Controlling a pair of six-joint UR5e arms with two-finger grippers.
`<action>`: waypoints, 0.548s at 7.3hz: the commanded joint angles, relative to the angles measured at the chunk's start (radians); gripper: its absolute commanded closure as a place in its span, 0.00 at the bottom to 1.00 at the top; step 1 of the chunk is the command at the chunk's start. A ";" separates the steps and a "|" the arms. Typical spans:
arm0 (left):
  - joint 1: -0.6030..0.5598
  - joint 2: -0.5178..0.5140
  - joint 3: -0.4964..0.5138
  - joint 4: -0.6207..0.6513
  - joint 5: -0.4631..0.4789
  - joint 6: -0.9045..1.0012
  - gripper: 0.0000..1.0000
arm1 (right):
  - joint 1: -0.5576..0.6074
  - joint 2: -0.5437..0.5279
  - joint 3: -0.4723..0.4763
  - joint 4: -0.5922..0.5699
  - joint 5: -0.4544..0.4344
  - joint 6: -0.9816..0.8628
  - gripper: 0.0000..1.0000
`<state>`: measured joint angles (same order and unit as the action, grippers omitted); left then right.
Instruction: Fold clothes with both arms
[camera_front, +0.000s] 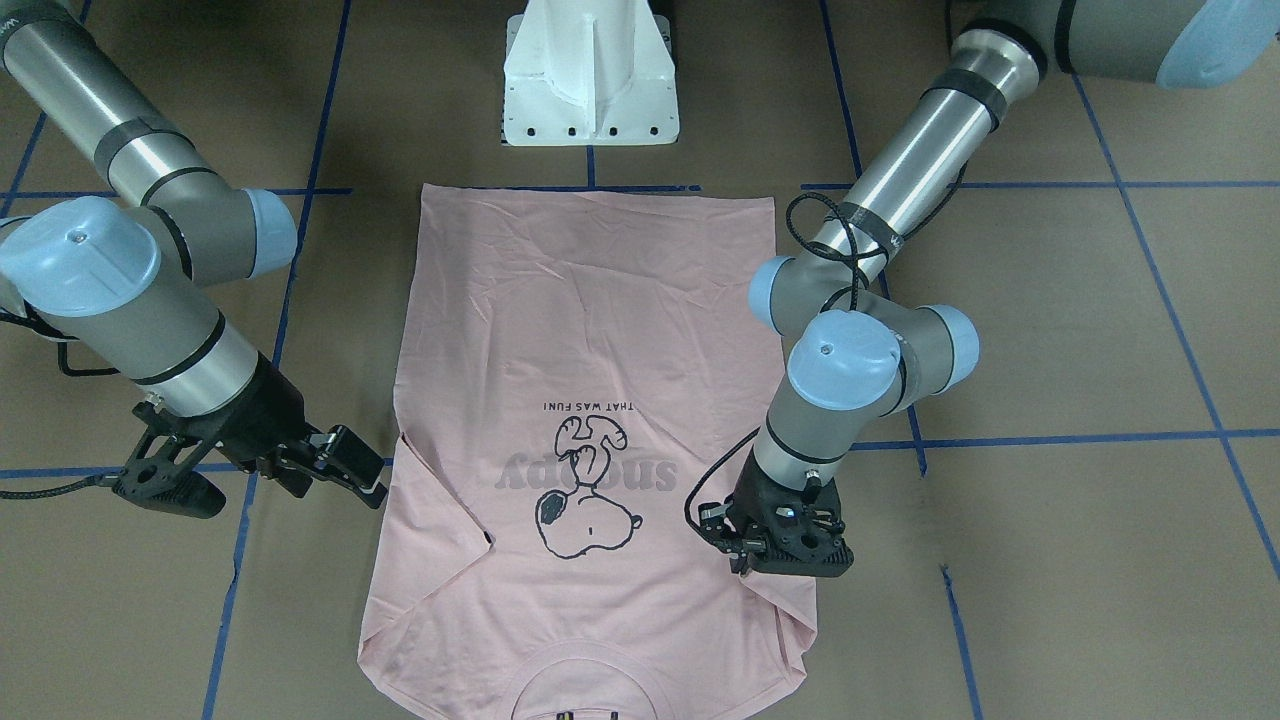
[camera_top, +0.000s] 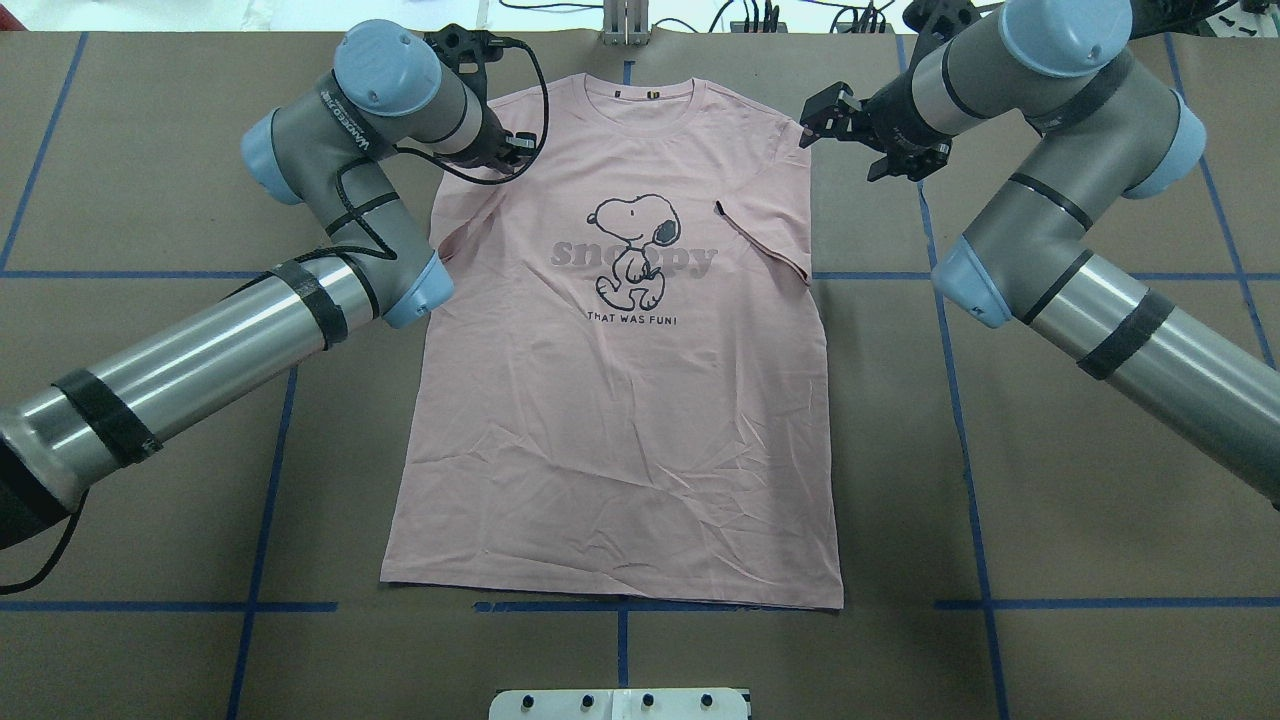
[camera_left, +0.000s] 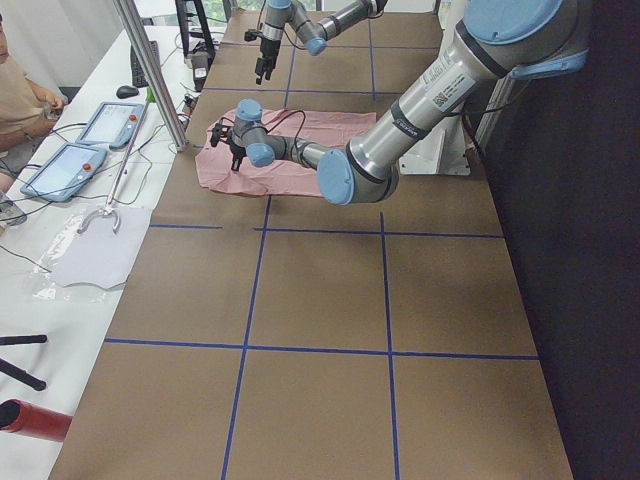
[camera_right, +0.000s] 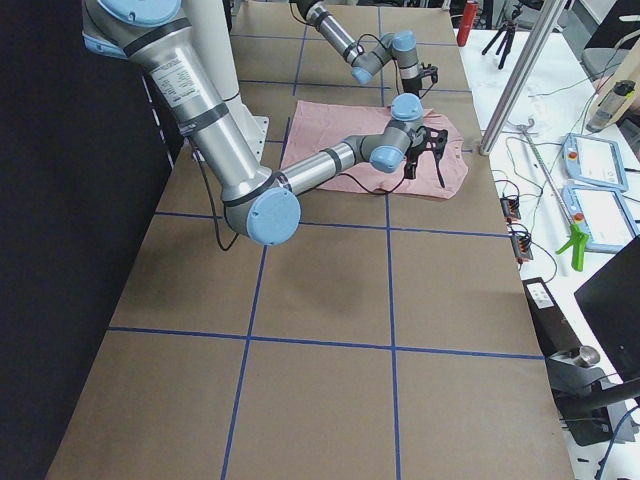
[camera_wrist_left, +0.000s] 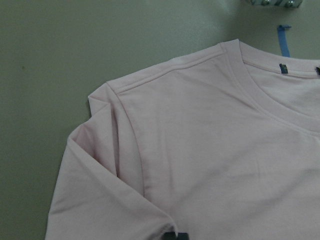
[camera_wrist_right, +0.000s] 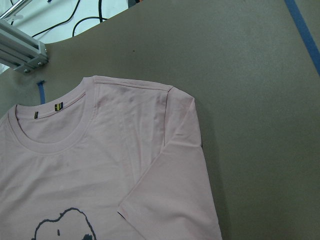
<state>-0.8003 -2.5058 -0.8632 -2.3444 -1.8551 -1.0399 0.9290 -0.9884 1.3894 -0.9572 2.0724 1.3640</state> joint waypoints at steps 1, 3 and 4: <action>0.003 -0.002 -0.007 -0.021 0.004 -0.002 0.20 | -0.001 0.004 -0.004 0.000 0.000 0.001 0.00; 0.001 0.028 -0.125 -0.019 -0.002 -0.052 0.09 | -0.010 0.008 -0.006 -0.002 -0.003 0.012 0.00; 0.001 0.079 -0.220 -0.016 -0.007 -0.060 0.09 | -0.022 0.011 -0.004 -0.003 -0.003 0.047 0.00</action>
<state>-0.7984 -2.4757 -0.9779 -2.3632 -1.8573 -1.0801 0.9184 -0.9802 1.3844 -0.9586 2.0704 1.3833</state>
